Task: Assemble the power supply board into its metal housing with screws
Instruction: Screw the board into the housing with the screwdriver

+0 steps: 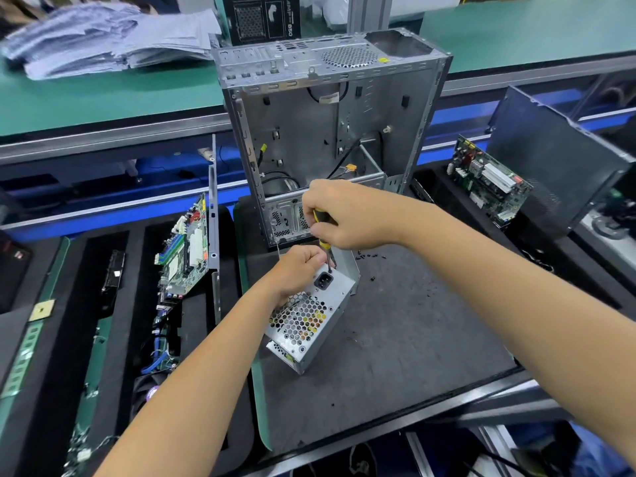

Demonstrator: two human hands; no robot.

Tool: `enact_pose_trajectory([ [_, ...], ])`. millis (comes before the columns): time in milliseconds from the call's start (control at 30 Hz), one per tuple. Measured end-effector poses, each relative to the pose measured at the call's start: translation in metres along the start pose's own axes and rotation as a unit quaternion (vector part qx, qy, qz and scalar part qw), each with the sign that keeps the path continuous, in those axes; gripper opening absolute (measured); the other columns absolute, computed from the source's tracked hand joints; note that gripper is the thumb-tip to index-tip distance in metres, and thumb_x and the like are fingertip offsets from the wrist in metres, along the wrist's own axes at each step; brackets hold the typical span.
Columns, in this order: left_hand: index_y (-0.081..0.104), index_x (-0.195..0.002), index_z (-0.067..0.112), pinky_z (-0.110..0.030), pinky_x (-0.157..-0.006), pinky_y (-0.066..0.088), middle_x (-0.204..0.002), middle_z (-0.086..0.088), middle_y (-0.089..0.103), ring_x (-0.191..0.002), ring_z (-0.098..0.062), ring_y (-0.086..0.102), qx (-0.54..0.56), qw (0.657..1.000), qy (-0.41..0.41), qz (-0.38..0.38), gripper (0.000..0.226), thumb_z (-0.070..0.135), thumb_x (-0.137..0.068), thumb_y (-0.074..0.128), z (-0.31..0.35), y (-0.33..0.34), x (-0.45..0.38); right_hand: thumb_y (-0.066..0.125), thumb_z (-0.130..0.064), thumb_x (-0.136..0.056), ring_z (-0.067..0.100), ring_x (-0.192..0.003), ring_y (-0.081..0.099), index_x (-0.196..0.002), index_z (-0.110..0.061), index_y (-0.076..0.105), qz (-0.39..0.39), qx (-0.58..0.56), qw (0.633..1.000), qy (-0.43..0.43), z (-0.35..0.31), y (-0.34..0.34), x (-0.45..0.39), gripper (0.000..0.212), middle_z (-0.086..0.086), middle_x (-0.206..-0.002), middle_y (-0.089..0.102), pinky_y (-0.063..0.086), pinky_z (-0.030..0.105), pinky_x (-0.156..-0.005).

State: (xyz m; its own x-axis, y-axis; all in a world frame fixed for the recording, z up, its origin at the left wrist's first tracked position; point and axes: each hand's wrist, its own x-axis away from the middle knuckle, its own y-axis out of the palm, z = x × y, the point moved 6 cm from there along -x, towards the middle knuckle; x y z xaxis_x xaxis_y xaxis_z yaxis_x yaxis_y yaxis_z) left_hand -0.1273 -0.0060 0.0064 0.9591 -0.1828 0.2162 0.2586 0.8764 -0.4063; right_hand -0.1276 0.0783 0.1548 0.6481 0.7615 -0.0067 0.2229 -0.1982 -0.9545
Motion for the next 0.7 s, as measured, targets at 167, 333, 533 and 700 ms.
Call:
enact_pose_trajectory([
  [167,0.063,-0.095,-0.003,-0.023,-0.054,0.029,-0.046,0.015,0.039,-0.045,-0.002,0.031,-0.003,1.0,-0.011,-0.012,0.029,0.015,-0.102,0.041,0.001,0.001,0.0,0.056,-0.016,-0.087,0.018,-0.079,0.046,-0.067,-0.027,0.044,-0.01,0.109,0.994,0.025,-0.002,-0.005,-0.003,0.026,-0.009,-0.072,0.043,0.043,0.033,-0.068],
  [333,0.059,-0.077,0.013,-0.016,-0.047,0.029,-0.039,0.019,0.041,-0.039,0.002,0.035,-0.008,1.0,-0.006,-0.019,0.032,0.014,-0.102,0.04,0.003,0.005,-0.001,0.037,-0.045,-0.1,0.027,-0.07,0.044,-0.076,-0.019,0.037,0.018,0.269,0.961,0.054,-0.001,-0.003,0.0,0.036,-0.001,-0.065,0.028,0.031,0.032,-0.058],
  [533,0.056,-0.071,0.014,-0.011,-0.043,0.029,-0.039,0.021,0.043,-0.038,0.003,0.035,0.004,1.0,-0.011,-0.014,0.034,0.012,-0.102,0.04,0.0,0.003,0.0,0.049,-0.016,-0.092,0.019,-0.084,0.05,-0.084,-0.021,0.042,-0.104,0.123,0.987,0.018,0.0,0.006,0.005,0.011,0.0,-0.101,0.046,0.041,0.031,-0.068],
  [700,0.065,-0.084,0.007,-0.019,-0.059,0.038,-0.055,0.018,0.054,-0.056,-0.003,0.046,0.001,1.0,-0.029,-0.012,0.03,0.015,-0.101,0.042,-0.002,-0.001,0.0,0.048,-0.03,-0.095,0.024,-0.074,0.046,-0.078,-0.018,0.041,-0.02,0.202,0.978,0.042,-0.005,-0.002,0.006,0.022,-0.002,-0.07,0.038,0.03,0.029,-0.057],
])
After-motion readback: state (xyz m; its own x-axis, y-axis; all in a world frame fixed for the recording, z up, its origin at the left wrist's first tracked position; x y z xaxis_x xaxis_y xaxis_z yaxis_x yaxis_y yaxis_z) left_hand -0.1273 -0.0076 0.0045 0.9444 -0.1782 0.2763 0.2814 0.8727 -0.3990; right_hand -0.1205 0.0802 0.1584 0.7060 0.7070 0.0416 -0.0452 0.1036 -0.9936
